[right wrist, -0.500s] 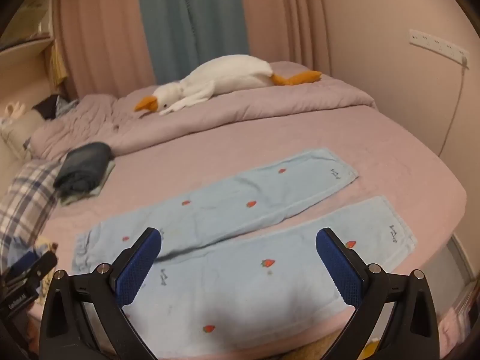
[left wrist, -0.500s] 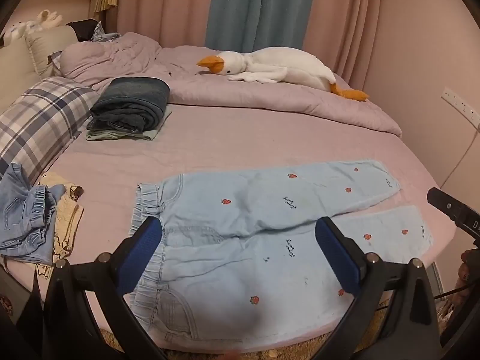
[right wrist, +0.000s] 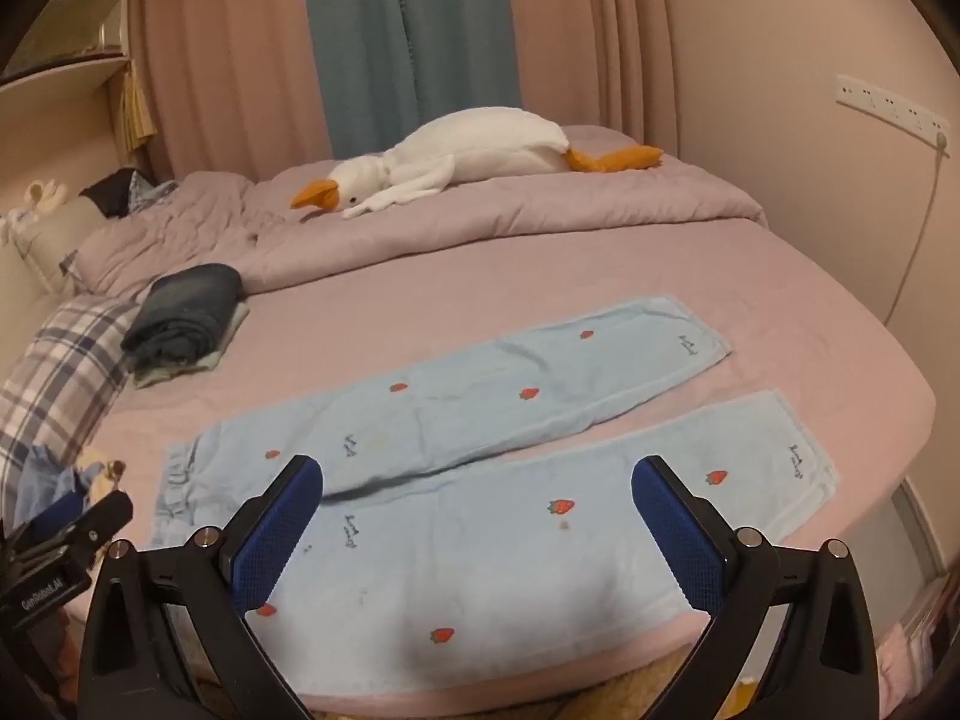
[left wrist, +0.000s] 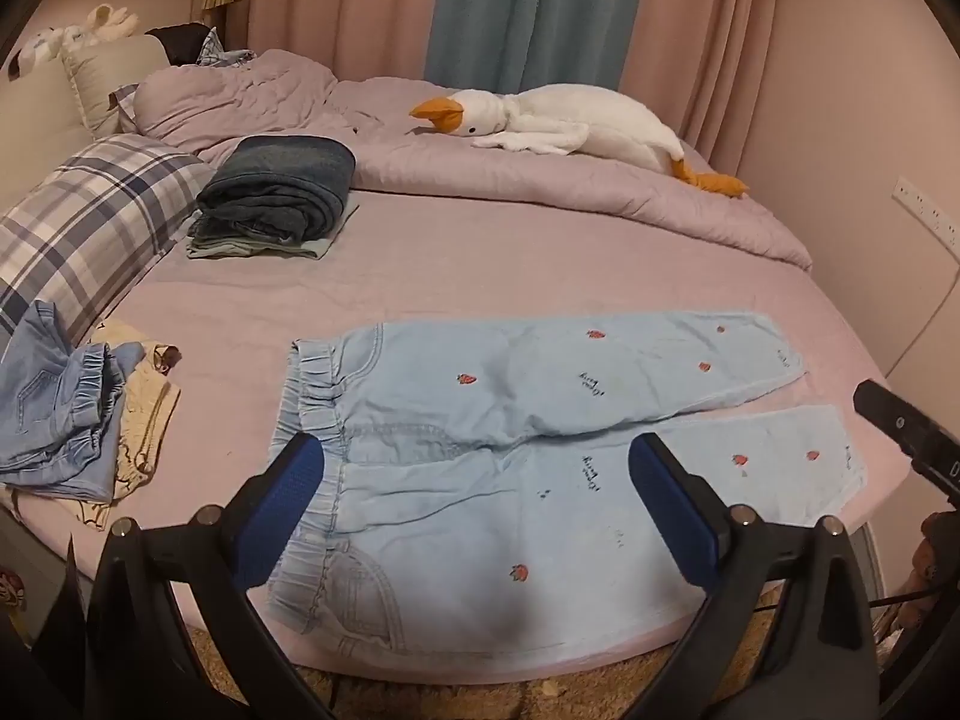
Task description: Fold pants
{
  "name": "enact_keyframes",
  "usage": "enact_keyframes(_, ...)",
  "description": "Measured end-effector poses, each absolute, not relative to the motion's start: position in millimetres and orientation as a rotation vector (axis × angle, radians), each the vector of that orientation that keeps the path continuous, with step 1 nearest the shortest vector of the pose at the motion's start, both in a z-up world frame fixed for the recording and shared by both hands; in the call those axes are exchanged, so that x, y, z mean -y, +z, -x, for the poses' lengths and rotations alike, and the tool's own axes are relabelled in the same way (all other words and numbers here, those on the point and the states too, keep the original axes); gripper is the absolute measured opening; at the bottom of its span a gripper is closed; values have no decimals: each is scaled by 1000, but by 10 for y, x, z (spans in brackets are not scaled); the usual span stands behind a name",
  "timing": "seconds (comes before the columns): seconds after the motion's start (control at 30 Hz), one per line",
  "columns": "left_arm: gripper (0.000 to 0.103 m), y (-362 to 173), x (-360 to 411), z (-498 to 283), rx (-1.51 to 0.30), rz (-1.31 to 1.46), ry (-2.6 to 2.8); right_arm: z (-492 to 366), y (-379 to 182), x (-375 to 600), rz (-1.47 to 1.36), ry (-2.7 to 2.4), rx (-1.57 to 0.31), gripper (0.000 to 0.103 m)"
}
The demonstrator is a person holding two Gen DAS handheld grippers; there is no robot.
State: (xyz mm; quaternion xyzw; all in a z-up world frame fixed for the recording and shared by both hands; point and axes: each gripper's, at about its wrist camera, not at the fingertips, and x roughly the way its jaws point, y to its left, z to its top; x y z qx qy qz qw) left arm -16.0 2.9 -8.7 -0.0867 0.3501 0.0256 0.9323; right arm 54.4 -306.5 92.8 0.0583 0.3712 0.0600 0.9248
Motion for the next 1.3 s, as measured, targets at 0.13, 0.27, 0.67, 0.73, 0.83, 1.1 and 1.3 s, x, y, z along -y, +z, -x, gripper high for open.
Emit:
enact_keyframes(0.13,101,-94,-43,167,-732,196,27,-506,920,3060,-126,126,-764,103)
enact_keyframes(0.27,101,-78,-25,178,-727,200,-2,-507,905,3052,-128,124,-771,103)
enact_keyframes(0.67,99,-100,5,188,-739,229,-11,-503,876,3040,-128,134,-768,103)
enact_keyframes(0.73,99,-103,7,186,-743,242,-14,-495,872,3048,-132,142,-766,103)
enact_keyframes(0.83,99,-99,14,205,-742,248,-18,-504,862,3056,-137,142,-771,103)
enact_keyframes(1.1,98,-113,-3,228,-742,257,-24,-607,819,3045,-140,156,-791,103)
enact_keyframes(1.3,97,-135,-41,228,-748,271,-19,-614,779,3005,-130,180,-800,103)
